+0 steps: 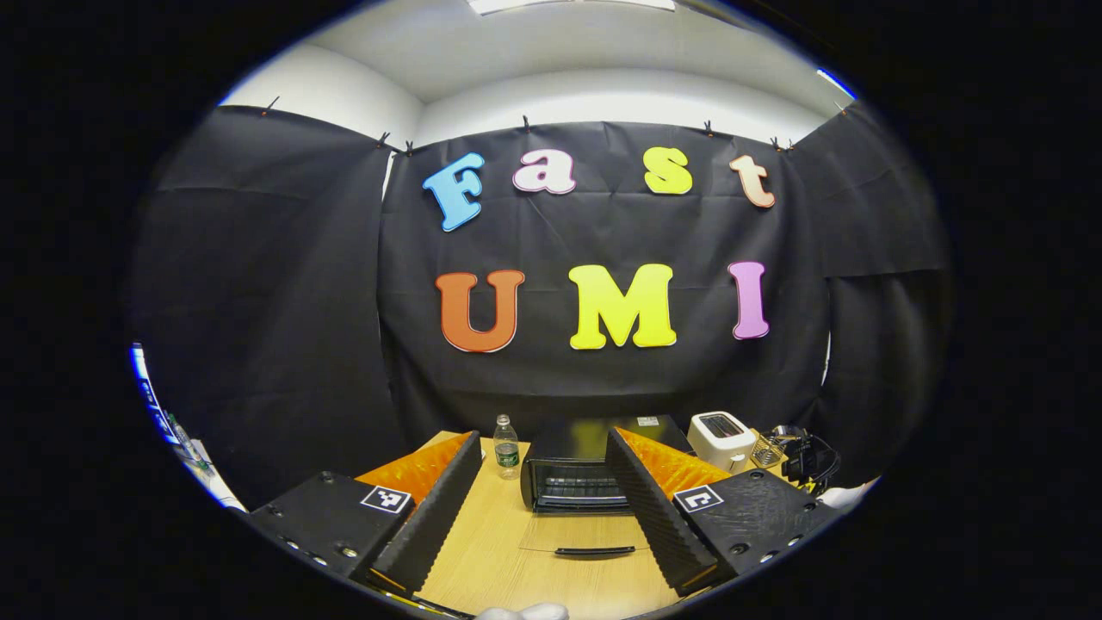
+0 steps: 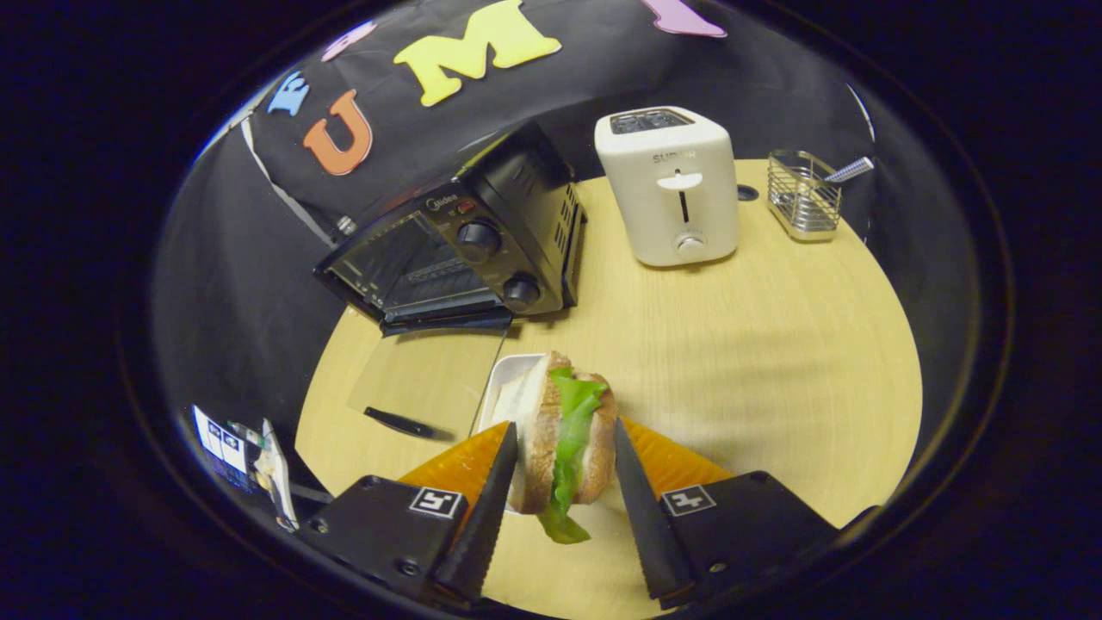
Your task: Open the electric oven with the left hand, put the food in, and close the electric oven.
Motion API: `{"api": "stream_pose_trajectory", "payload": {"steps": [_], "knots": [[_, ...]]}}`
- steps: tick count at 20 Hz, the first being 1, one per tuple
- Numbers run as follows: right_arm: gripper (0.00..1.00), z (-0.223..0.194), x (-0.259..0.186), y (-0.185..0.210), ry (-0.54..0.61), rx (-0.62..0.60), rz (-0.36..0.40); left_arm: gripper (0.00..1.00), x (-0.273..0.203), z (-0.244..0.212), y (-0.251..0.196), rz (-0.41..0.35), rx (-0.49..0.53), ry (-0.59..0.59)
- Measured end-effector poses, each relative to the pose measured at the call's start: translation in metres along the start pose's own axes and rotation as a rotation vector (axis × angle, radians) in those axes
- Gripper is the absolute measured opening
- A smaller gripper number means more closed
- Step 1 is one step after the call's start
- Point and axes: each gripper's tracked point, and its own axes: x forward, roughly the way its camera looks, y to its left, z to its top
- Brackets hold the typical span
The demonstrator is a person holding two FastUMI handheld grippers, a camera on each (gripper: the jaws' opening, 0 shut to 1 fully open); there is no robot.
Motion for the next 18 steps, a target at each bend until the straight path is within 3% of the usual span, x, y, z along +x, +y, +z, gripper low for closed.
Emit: {"api": "stream_pose_trajectory", "payload": {"steps": [1, 2, 3, 4, 7, 8, 11, 12, 13, 18], "knots": [[0.6, 0.001, 0.0, 0.001, 0.003, 0.003, 0.01, 0.95, 0.002, -0.001, -0.001, 0.0, 0.001, 0.002], [0.64, 0.001, 0.0, 0.001, 0.0, 0.003, 0.018, 0.95, 0.003, -0.002, -0.003, -0.002, -0.001, 0.005], [0.6, 0.002, -0.002, 0.002, -0.001, 0.004, 0.023, 0.95, 0.005, -0.003, -0.005, -0.004, -0.003, 0.008], [0.46, 0.003, -0.002, 0.003, -0.011, 0.006, 0.026, 0.95, 0.007, -0.005, -0.005, -0.007, -0.004, 0.012], [0.32, 0.009, -0.005, 0.013, -0.03, 0.004, 0.047, 0.95, 0.009, -0.004, -0.007, -0.018, -0.002, 0.015], [0.38, 0.008, -0.005, 0.014, -0.028, -0.001, 0.052, 0.95, 0.009, -0.004, -0.008, -0.021, -0.003, 0.017], [0.38, 0.007, -0.007, 0.017, -0.034, 0.011, 0.058, 0.95, 0.01, -0.005, -0.006, -0.03, -0.004, 0.018], [0.29, 0.007, -0.009, 0.02, -0.037, 0.017, 0.064, 0.95, 0.01, -0.006, -0.005, -0.032, -0.005, 0.021], [0.36, 0.008, -0.012, 0.023, -0.042, 0.018, 0.068, 0.95, 0.01, -0.007, -0.004, -0.035, -0.009, 0.022], [0.34, 0.023, -0.036, 0.046, -0.112, -0.005, 0.069, 0.95, 0.01, -0.01, 0.0, -0.05, -0.024, 0.029]]}}
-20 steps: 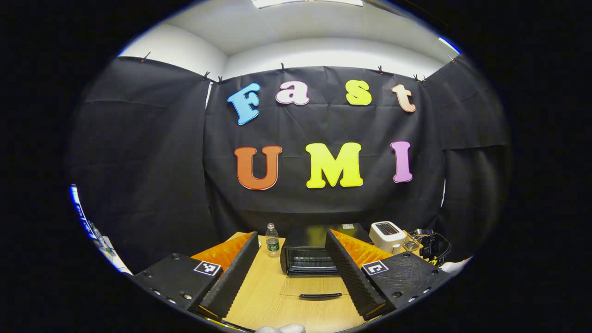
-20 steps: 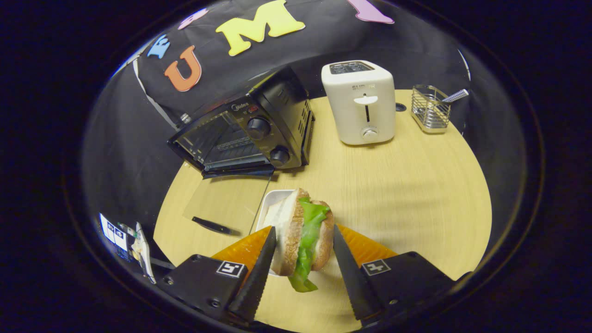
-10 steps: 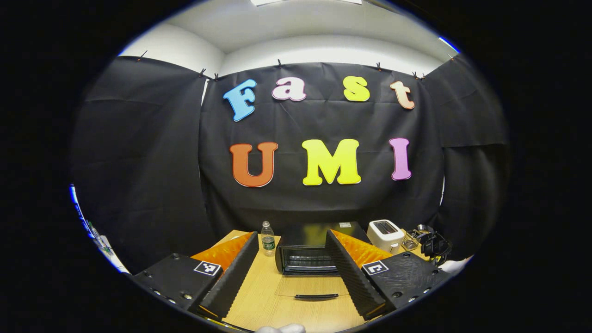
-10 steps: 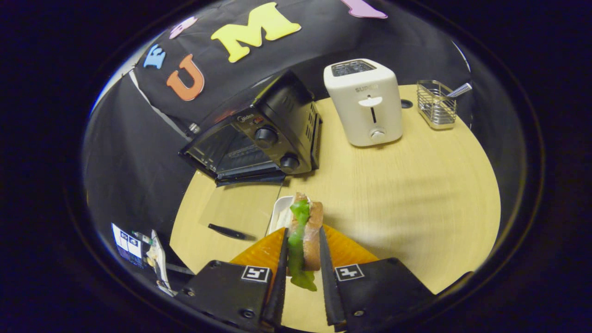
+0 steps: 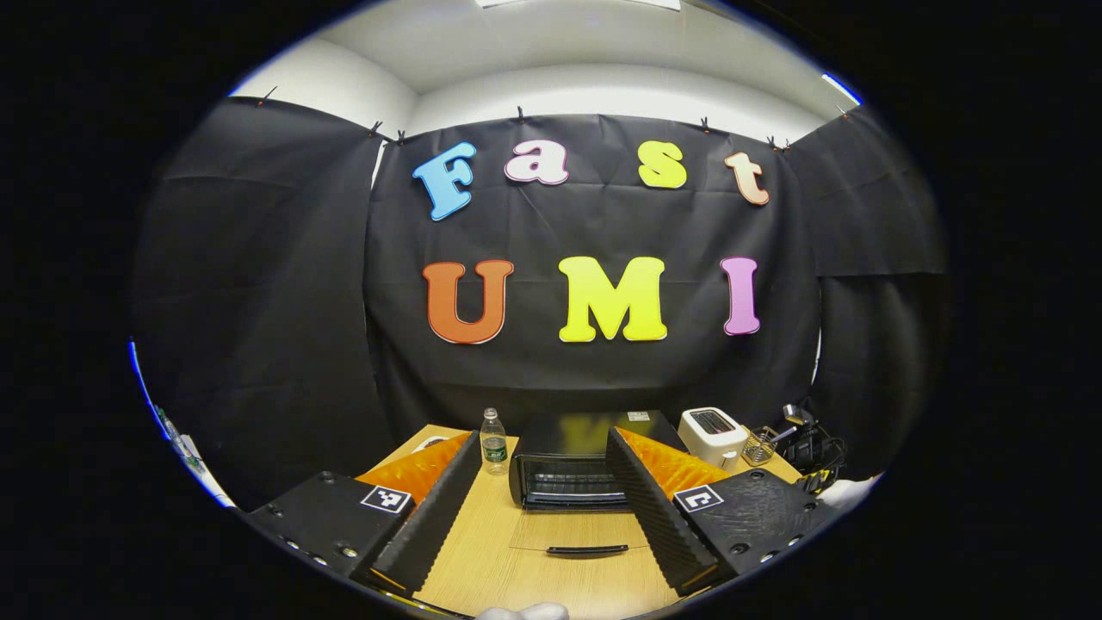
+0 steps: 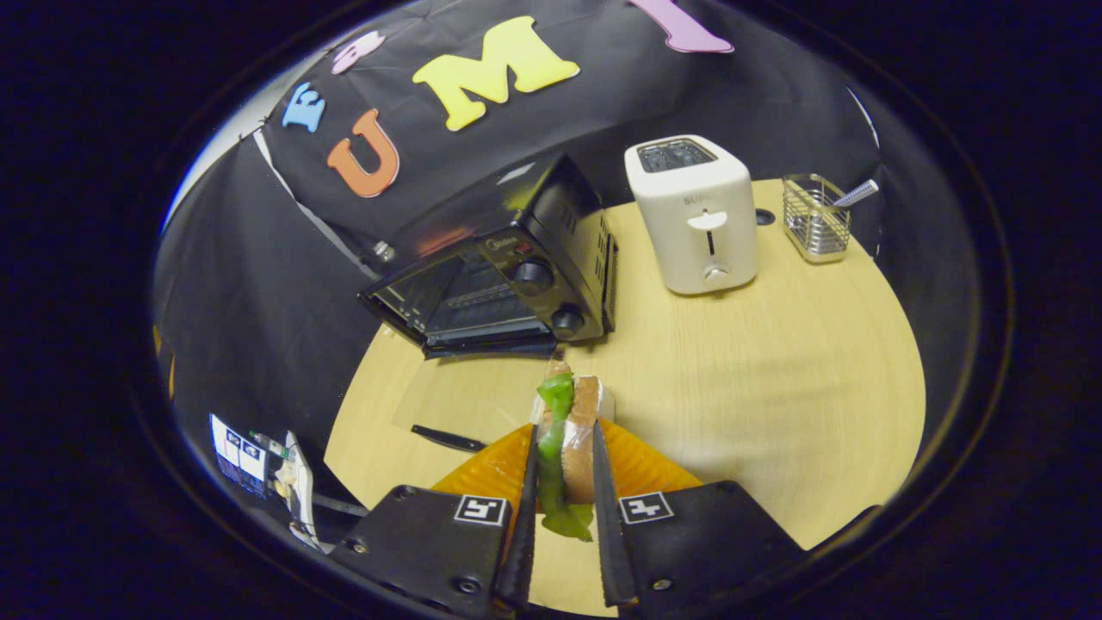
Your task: Open the electric oven with the left hand, put the food in, and close the electric oven.
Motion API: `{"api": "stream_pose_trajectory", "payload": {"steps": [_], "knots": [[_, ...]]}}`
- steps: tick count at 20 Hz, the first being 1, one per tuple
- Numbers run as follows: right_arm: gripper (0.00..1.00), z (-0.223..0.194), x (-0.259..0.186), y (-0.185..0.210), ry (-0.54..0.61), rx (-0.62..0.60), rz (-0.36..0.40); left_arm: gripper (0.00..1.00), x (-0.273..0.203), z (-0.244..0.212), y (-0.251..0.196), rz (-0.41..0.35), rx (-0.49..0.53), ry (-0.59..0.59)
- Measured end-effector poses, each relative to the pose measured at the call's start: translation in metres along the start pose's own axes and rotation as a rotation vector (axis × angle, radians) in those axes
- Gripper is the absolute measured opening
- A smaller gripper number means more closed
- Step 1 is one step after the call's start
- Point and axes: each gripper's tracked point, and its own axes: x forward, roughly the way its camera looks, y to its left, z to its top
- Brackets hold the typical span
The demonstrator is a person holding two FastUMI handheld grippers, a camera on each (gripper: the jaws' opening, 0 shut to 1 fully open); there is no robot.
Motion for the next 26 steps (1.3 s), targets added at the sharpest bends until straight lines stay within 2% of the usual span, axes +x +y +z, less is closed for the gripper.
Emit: {"api": "stream_pose_trajectory", "payload": {"steps": [6, 9, 18, 24, 26], "knots": [[0.34, 0.041, -0.015, 0.055, -0.171, 0.049, 0.033, 0.95, -0.002, -0.004, 0.011, -0.014, 0.01, 0.008], [0.34, 0.05, -0.003, 0.085, -0.236, 0.15, 0.084, 0.95, -0.002, -0.011, 0.015, -0.028, 0.025, 0.036], [0.34, 0.053, 0.081, 0.134, -0.412, 0.478, 0.161, 0.95, -0.009, -0.02, 0.026, -0.059, 0.076, 0.07], [0.34, 0.062, 0.139, 0.152, -0.517, 0.62, 0.133, 0.96, -0.011, -0.035, 0.03, -0.069, 0.11, 0.096], [0.34, 0.068, 0.155, 0.156, -0.544, 0.619, 0.109, 0.96, -0.01, -0.041, 0.035, -0.063, 0.115, 0.112]]}}
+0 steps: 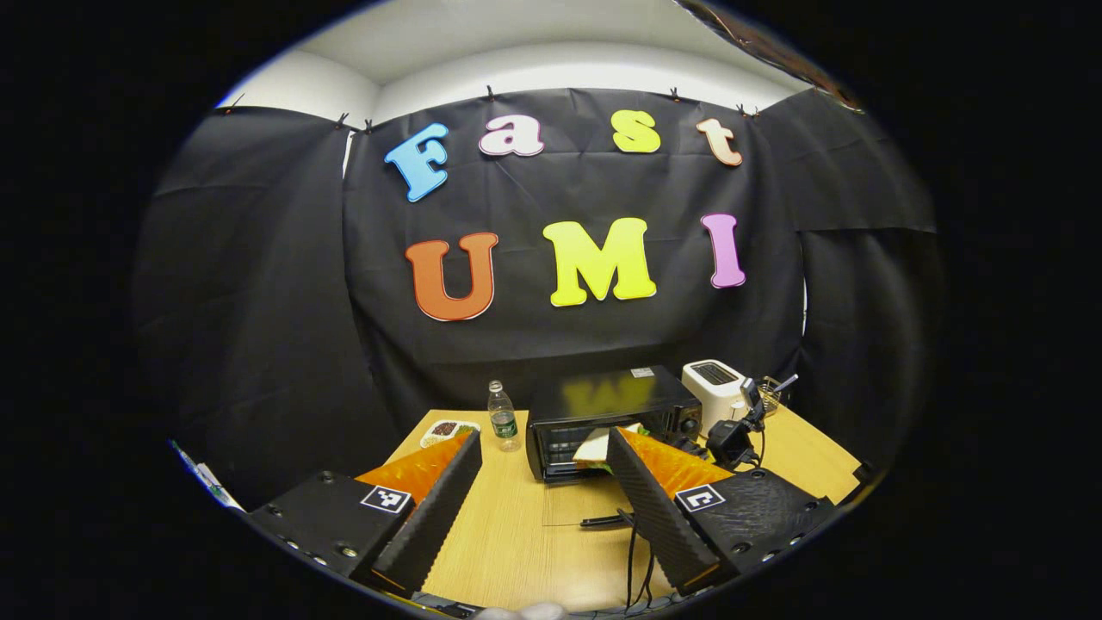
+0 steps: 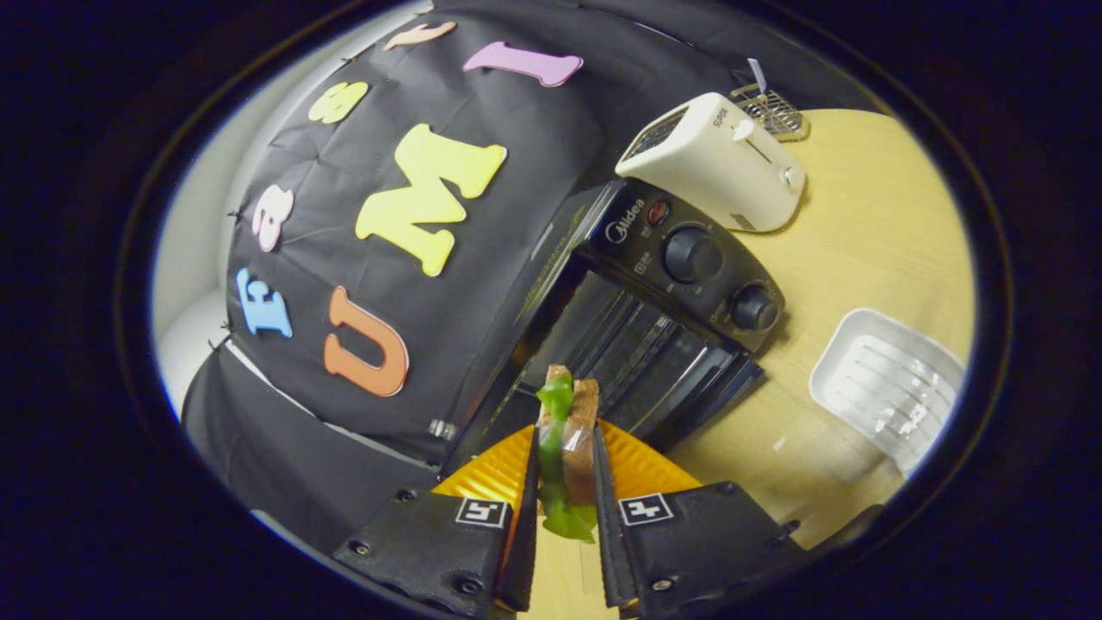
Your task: Open the electric oven with the left hand, put the food in, and close the electric oven.
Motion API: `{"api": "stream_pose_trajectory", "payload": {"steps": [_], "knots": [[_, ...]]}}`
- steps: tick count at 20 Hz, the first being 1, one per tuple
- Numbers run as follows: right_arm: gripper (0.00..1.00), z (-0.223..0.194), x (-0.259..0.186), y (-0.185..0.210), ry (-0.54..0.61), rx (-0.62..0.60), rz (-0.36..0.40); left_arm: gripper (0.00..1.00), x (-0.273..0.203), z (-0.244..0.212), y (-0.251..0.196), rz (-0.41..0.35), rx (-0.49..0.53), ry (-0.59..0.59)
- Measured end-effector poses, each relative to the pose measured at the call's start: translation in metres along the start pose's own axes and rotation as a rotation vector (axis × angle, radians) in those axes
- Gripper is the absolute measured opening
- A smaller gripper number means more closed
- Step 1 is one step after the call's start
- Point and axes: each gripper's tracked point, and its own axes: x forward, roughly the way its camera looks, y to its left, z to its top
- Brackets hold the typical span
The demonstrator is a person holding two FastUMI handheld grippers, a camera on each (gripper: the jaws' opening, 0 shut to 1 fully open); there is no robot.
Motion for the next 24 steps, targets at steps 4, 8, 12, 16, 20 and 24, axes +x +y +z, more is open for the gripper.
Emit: {"api": "stream_pose_trajectory", "payload": {"steps": [4, 8, 12, 16, 20, 24], "knots": [[0.34, -0.007, 0.03, 0.003, -0.051, 0.005, -0.016, 0.96, 0.001, -0.012, 0.011, 0.022, 0.006, 0.022], [0.34, -0.02, 0.054, -0.004, -0.075, 0.043, -0.049, 0.96, 0.002, -0.02, 0.022, 0.051, 0.016, 0.043], [0.34, -0.017, 0.076, -0.012, -0.107, 0.076, -0.059, 0.96, 0.005, -0.028, 0.027, 0.07, 0.031, 0.059], [0.34, -0.014, 0.087, -0.028, -0.109, -0.021, -0.118, 0.96, 0.006, -0.037, 0.025, 0.068, 0.02, 0.076], [0.55, -0.009, 0.08, -0.037, -0.116, -0.152, -0.181, 0.96, 0.006, -0.034, 0.025, 0.067, 0.007, 0.071], [1.0, 0.002, 0.069, -0.019, -0.118, -0.319, -0.171, 0.96, 0.004, -0.035, 0.026, 0.07, -0.003, 0.065]]}}
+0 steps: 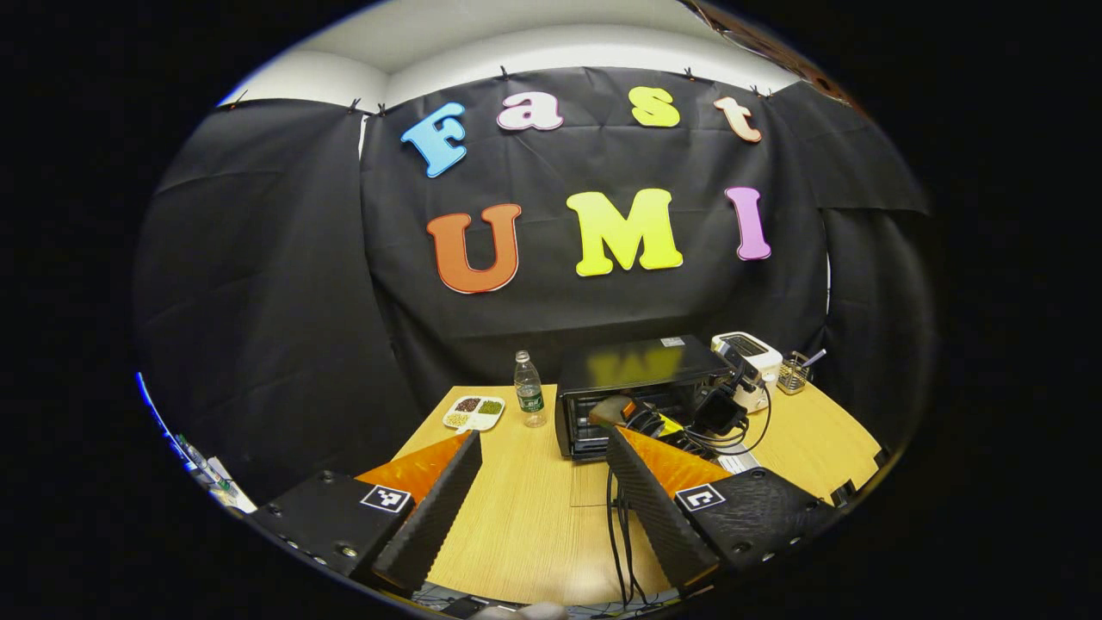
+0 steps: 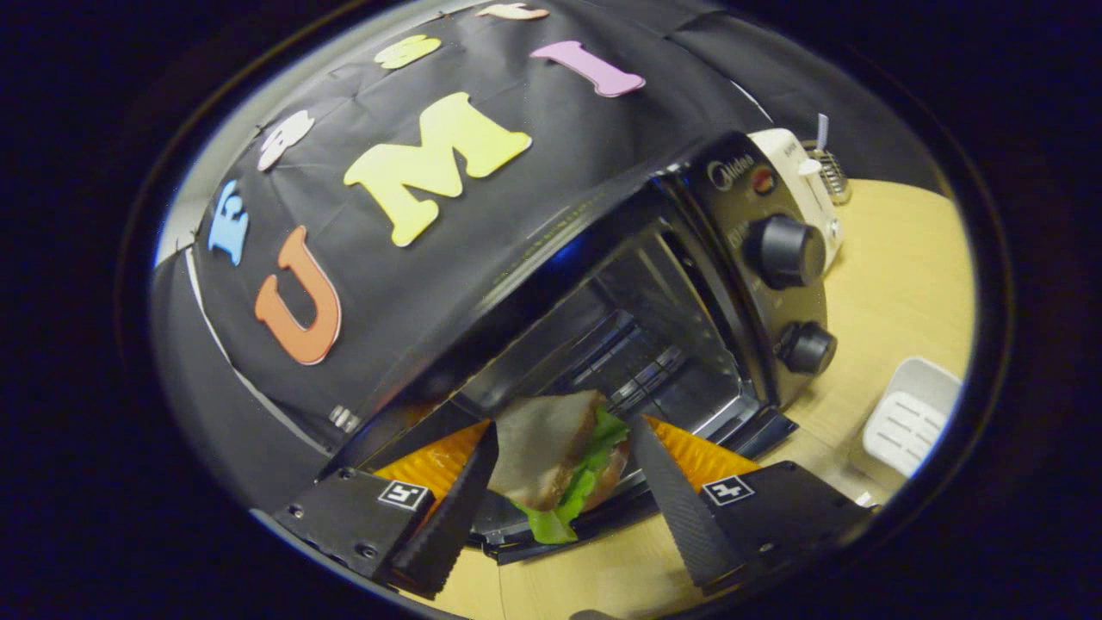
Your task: Open the electric oven with the left hand, put the food in, and close the electric oven.
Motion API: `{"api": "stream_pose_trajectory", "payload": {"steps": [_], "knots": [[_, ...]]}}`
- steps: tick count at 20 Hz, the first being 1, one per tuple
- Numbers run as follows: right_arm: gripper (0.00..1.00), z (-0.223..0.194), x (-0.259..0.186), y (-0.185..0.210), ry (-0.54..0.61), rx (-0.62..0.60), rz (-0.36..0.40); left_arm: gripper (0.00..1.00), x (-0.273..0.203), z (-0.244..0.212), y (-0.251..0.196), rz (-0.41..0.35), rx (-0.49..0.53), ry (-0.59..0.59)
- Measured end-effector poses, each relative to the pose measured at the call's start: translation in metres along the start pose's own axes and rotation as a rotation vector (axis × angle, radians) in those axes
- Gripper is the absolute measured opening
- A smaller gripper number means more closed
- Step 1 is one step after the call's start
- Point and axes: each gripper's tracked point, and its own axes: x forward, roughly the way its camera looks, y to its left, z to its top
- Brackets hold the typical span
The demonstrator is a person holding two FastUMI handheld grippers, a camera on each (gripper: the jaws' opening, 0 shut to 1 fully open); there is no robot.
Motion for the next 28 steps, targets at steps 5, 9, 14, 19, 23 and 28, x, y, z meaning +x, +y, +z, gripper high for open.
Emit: {"api": "stream_pose_trajectory", "payload": {"steps": [5, 9, 14, 19, 23, 28], "knots": [[1.0, 0.019, -0.038, 0.006, -0.003, -0.203, 0.034, 0.96, -0.001, 0.005, 0.003, 0.014, -0.023, -0.024], [1.0, 0.042, -0.08, 0.002, 0.008, -0.293, 0.061, 0.96, -0.004, 0.011, 0.003, 0.015, -0.042, -0.049], [1.0, 0.077, -0.137, -0.001, 0.023, -0.427, 0.089, 0.96, -0.008, 0.014, 0.001, 0.013, -0.05, -0.068], [1.0, 0.146, -0.199, -0.01, -0.036, -0.61, 0.094, 0.96, -0.004, 0.015, -0.004, 0.004, -0.05, -0.094], [1.0, 0.197, -0.246, -0.024, -0.09, -0.685, 0.077, 0.96, 0.007, 0.014, -0.014, -0.009, -0.064, -0.106], [0.9, 0.24, -0.285, -0.038, -0.131, -0.67, 0.053, 0.96, 0.028, -0.008, -0.035, -0.044, -0.049, -0.084]]}}
